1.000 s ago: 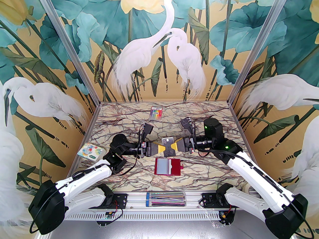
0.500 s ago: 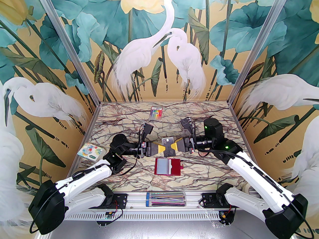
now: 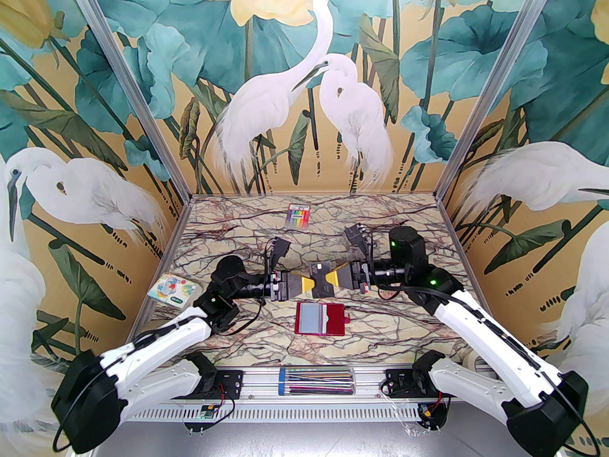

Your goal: Put the credit cards into the card holder

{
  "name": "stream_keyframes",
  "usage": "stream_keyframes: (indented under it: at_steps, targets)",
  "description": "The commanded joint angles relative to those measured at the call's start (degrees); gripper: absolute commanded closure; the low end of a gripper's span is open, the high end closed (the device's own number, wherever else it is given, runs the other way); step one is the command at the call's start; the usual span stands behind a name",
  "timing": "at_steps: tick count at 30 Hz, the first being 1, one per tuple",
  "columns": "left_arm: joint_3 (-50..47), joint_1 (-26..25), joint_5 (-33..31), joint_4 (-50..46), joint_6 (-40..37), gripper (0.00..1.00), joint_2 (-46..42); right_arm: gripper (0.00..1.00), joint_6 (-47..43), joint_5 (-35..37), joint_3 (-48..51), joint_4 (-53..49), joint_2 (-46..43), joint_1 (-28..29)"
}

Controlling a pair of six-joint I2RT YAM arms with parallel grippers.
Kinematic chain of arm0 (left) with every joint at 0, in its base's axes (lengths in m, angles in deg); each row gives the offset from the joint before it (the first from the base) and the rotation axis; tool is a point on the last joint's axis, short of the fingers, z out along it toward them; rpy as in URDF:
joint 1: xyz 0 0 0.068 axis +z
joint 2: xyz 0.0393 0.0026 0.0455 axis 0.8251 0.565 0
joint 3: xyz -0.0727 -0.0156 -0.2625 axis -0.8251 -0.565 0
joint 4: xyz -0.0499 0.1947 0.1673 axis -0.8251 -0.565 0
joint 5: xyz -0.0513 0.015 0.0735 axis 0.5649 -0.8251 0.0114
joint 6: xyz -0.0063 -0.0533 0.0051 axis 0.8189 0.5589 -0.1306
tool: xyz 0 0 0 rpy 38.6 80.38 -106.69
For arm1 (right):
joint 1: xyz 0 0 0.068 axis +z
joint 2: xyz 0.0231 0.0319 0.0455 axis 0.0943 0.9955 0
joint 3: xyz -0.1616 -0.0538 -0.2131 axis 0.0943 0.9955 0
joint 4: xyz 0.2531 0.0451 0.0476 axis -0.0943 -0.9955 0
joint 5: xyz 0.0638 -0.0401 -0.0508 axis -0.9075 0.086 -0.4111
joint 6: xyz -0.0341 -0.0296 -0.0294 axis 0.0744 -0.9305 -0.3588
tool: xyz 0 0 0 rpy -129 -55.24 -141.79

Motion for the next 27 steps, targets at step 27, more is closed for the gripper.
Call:
stream_keyframes:
  at_steps: [27]
  targets:
    - [-7.86,1.02,-8.3,-20.24,-8.33,0.55,7.37,1.0,17.97,18.98,24.58,12.86,-0.19,2.45]
